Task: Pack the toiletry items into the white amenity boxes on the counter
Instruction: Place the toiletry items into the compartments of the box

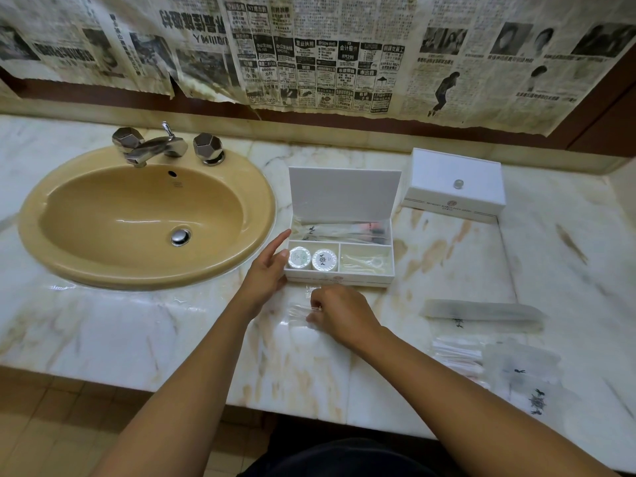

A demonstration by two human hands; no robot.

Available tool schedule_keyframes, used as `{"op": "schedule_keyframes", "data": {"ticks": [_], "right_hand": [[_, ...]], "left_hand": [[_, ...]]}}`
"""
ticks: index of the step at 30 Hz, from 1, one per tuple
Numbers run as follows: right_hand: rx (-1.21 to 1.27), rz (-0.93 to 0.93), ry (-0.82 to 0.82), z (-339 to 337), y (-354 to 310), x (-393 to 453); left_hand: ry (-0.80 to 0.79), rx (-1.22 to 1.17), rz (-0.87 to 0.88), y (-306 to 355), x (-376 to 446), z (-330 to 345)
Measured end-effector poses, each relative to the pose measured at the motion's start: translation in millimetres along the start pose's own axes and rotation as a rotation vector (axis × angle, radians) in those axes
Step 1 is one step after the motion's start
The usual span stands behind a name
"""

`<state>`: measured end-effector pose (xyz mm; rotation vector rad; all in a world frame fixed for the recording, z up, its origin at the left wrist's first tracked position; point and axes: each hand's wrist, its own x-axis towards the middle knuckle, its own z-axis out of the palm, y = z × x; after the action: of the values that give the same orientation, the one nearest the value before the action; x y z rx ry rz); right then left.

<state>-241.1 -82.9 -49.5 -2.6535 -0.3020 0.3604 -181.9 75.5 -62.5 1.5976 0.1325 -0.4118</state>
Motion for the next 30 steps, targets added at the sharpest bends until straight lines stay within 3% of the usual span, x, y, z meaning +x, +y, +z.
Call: {"op": "schedule_keyframes", "data": {"ticks": [9,14,19,25,30], "right_hand": [[0.041,0.028,0.035,-9,-5,0],[-0.042,-0.024,0.281,-24,-3,9],[-0.142,0.072,0.586,-50,18,23],[-0.301,0.246,0.306,-61,42,23],[-0.284,0.275,0.219,-57,45,22]], "left_hand": [[-0.006,-0.001,0.011,-3,1,-1],[-0.008,0.002,0.015,-3,1,-2],[0.0,-0.006,-0.006,-2,1,-1],[0.005,-0.006,-0.002,-2,1,0],[0.003,0.01,-0.001,-1,0,-1]]}}
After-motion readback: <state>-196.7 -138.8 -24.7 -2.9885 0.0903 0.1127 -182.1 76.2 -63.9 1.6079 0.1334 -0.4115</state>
